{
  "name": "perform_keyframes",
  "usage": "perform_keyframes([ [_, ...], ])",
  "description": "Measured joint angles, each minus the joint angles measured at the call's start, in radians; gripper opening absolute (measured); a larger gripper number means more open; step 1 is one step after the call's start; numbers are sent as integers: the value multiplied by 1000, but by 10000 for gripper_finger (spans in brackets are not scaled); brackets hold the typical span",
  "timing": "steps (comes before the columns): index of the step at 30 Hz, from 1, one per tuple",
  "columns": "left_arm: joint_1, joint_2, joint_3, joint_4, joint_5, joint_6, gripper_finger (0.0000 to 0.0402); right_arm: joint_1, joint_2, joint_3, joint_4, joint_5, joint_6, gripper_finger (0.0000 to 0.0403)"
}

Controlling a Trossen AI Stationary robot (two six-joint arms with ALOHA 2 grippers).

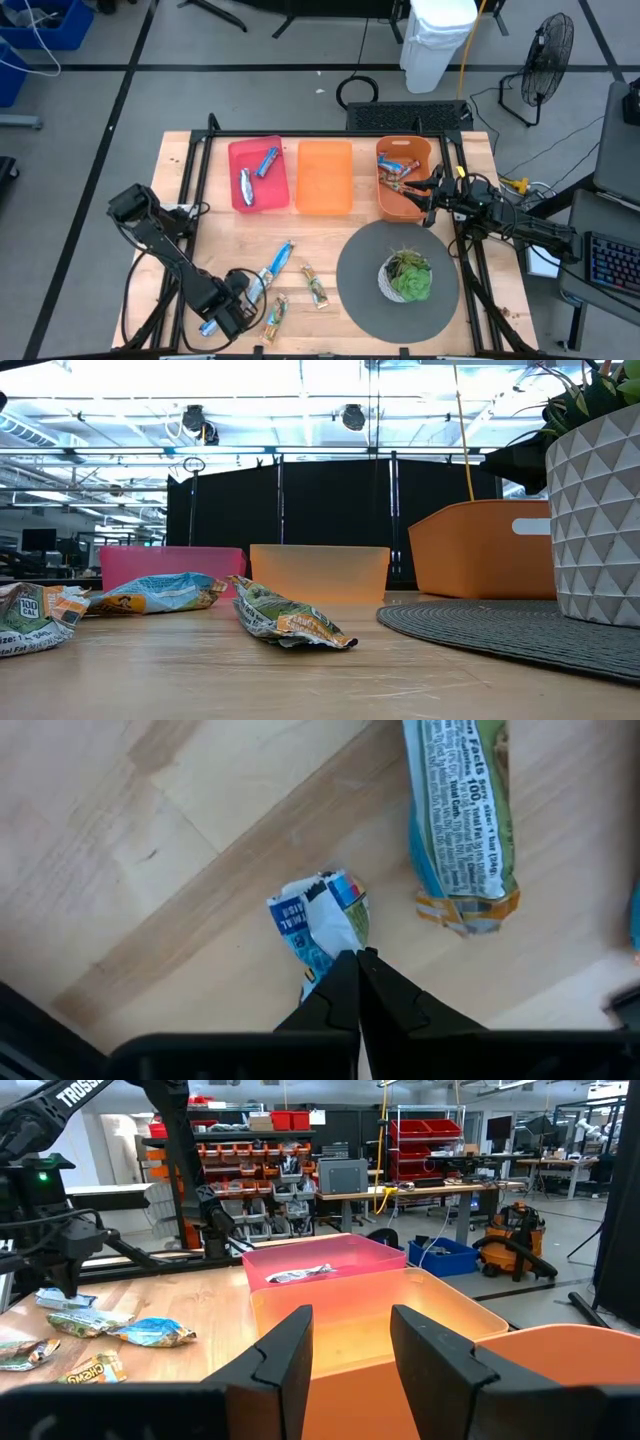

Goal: Pick and place Granola Bars by type
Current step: Put the blue granola bar into the pink bin

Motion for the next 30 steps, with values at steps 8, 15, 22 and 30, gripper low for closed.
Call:
perform_keyframes([
  [8, 1, 0, 0, 24, 5, -13, 28, 0, 0, 0, 0, 0, 0, 128],
  [15, 13, -1, 21, 17, 279, -67, 46, 0, 0, 0, 0, 0, 0, 128],
  [22, -12, -1, 21, 23, 167, -132, 36, 0, 0, 0, 0, 0, 0, 128],
  [30, -40, -1, 15, 3, 133, -225, 35, 0, 0, 0, 0, 0, 0, 128],
])
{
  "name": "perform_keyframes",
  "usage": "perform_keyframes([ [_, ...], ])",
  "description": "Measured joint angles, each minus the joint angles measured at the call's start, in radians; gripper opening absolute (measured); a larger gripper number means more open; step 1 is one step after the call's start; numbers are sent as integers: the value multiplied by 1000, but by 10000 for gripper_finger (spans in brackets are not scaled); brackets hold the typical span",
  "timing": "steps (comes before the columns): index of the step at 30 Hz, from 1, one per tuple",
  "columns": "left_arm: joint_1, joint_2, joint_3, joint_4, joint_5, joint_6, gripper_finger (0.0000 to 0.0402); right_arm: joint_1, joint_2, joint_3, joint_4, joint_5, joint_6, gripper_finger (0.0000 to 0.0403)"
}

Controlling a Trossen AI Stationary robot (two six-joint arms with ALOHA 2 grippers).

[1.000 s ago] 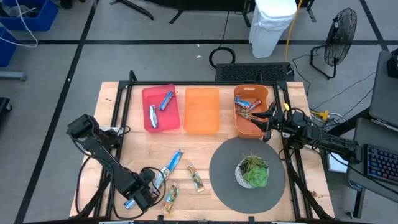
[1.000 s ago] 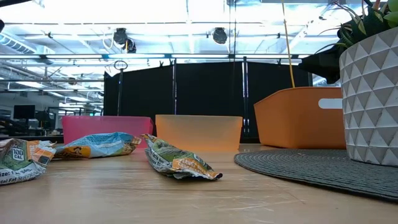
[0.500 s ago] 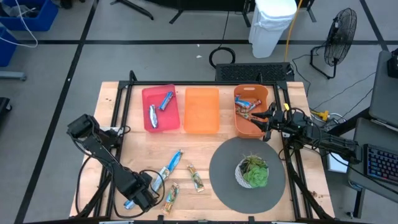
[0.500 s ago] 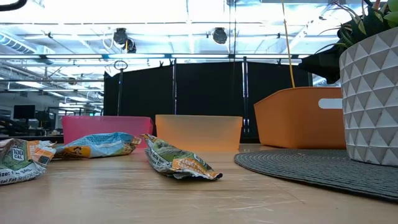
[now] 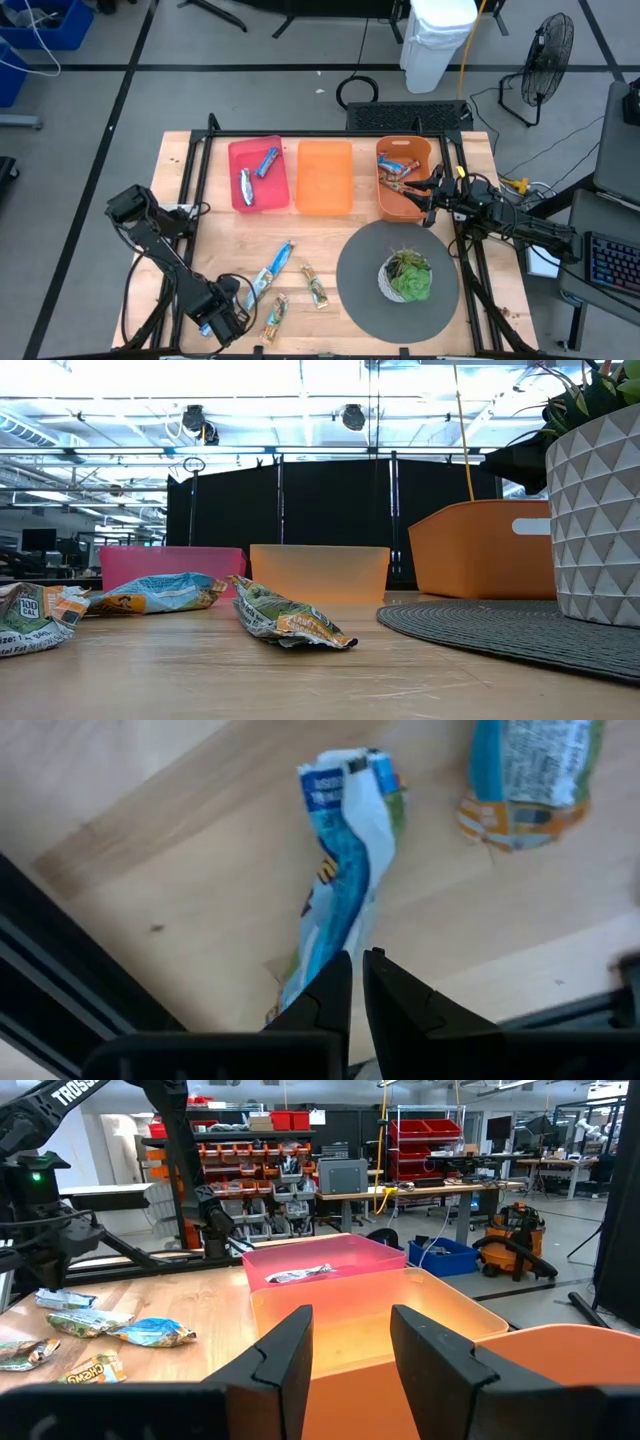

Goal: Pick and place Granola Bars by type
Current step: Put the blue granola bar into the pink bin

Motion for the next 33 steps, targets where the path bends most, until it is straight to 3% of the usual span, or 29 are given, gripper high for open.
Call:
perform_keyframes([
  [16, -16, 0, -22, 3, -108, -13, 127, 0, 0, 0, 0, 0, 0, 128],
  [33, -16, 0, -47, 50, -157, -2, 131, 0, 0, 0, 0, 0, 0, 128],
])
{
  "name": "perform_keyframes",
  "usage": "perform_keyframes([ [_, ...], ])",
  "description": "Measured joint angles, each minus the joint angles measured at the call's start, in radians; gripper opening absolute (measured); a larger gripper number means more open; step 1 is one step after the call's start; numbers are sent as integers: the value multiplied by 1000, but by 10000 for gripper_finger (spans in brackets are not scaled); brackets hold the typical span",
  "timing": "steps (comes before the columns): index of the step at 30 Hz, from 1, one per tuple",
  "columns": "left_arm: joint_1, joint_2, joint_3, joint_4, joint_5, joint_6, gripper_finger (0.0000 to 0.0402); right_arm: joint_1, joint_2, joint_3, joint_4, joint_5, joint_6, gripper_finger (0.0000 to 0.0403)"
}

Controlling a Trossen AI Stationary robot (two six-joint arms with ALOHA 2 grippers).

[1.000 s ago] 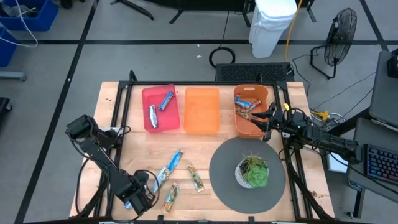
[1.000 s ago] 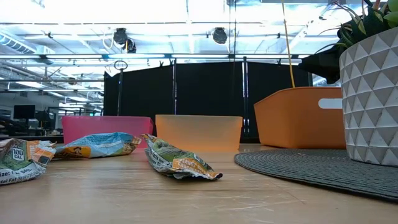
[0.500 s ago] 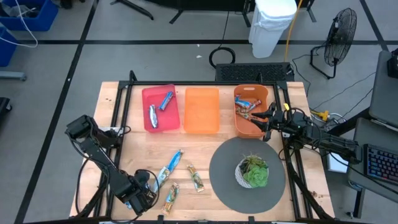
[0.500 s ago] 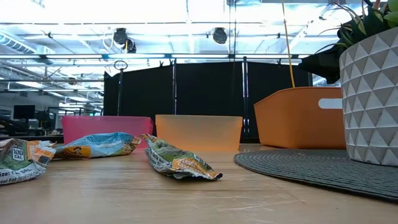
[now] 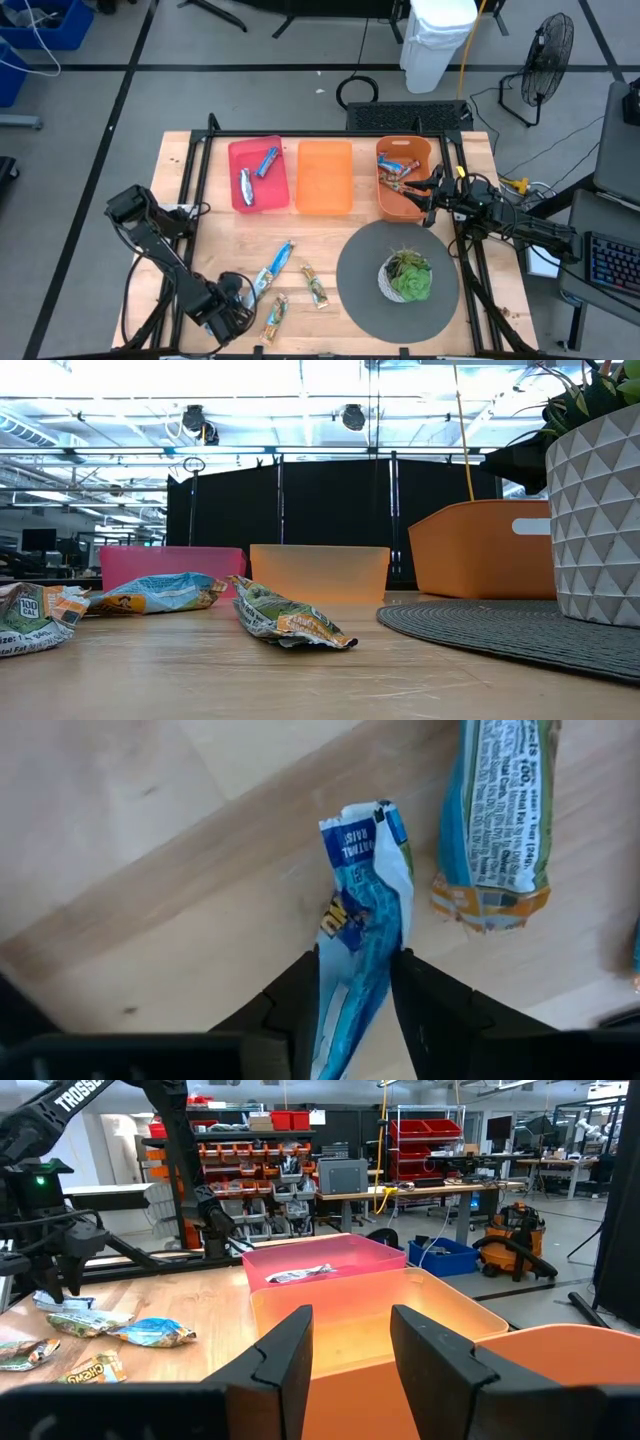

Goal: Pick and place Granola Bars by type
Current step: Put the blue granola bar into the pink bin

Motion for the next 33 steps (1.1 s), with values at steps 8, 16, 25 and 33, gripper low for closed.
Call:
perform_keyframes([
  [8, -1, -3, -94, 162, 64, 19, 132, 0, 0, 0, 0, 0, 0, 128],
  [16, -1, -1, -96, 155, 73, 65, 132, 0, 0, 0, 0, 0, 0, 128],
  [25, 0, 1, -91, 123, 130, 93, 78, 0, 0, 0, 0, 0, 0, 128],
  [33, 0, 1, -59, 43, 79, 107, 29, 0, 0, 0, 0, 0, 0, 128],
])
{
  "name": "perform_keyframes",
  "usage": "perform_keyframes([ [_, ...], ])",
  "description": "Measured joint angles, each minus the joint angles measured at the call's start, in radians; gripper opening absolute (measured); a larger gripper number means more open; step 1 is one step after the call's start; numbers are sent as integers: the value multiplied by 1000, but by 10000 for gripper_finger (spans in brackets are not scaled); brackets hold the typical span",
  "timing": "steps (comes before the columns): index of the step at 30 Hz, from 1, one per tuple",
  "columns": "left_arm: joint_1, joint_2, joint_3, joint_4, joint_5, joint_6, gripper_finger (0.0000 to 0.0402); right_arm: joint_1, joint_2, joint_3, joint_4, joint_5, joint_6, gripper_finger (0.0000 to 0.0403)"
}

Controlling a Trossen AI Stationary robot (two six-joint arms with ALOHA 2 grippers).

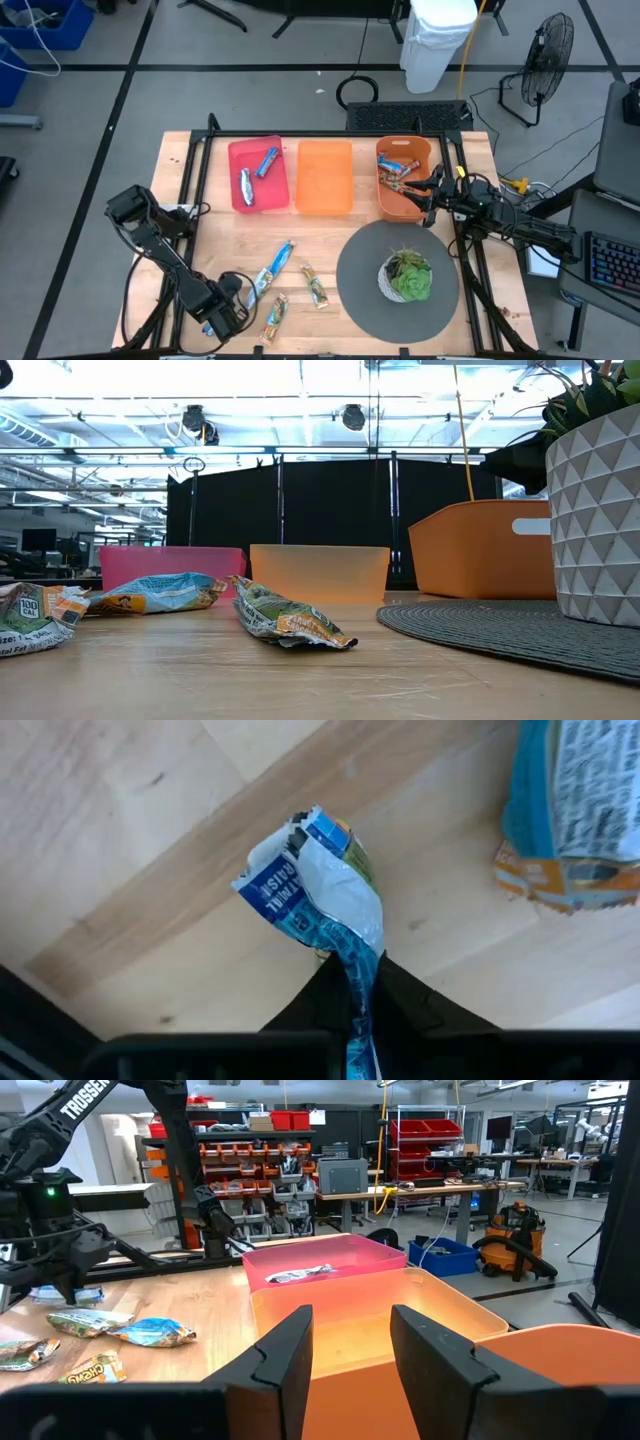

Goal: Pick and place Granola Bars by type
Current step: Put the blue granola bar into the pink bin

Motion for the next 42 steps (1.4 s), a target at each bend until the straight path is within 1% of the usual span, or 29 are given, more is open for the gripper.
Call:
perform_keyframes([
  [4, 2, 0, 0, 4, -3, 10, 17, 0, 0, 0, 0, 0, 0, 128],
  [22, 2, 0, 2, 32, -3, 11, 17, 0, 0, 0, 0, 0, 0, 128],
  [33, 2, -1, 2, 32, -2, 11, 15, 0, 0, 0, 0, 0, 0, 128],
  [36, 5, -1, 2, 8, -6, 32, 16, 0, 0, 0, 0, 0, 0, 128],
  [39, 14, -8, 3, -55, -58, 79, 13, 0, 0, 0, 0, 0, 0, 128],
  [42, 22, -50, 19, -109, -154, 139, 13, 0, 0, 0, 0, 0, 0, 128],
])
